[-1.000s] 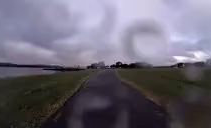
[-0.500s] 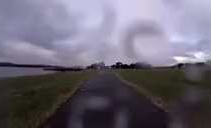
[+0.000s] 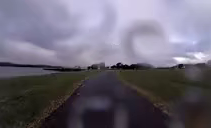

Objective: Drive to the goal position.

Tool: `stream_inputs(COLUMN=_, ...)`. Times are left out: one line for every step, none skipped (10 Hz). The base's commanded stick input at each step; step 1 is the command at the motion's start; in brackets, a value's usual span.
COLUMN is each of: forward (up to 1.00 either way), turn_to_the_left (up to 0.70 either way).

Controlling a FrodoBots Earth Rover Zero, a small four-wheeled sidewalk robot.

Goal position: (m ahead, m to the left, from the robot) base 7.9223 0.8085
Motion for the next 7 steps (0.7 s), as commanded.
stream_inputs(forward=0.7, turn_to_the_left=-0.14)
stream_inputs(forward=0.7, turn_to_the_left=-0.14)
stream_inputs(forward=0.7, turn_to_the_left=-0.14)
stream_inputs(forward=0.7, turn_to_the_left=-0.14)
stream_inputs(forward=0.7, turn_to_the_left=-0.14)
stream_inputs(forward=0.7, turn_to_the_left=-0.14)
stream_inputs(forward=0.7, turn_to_the_left=0.0)
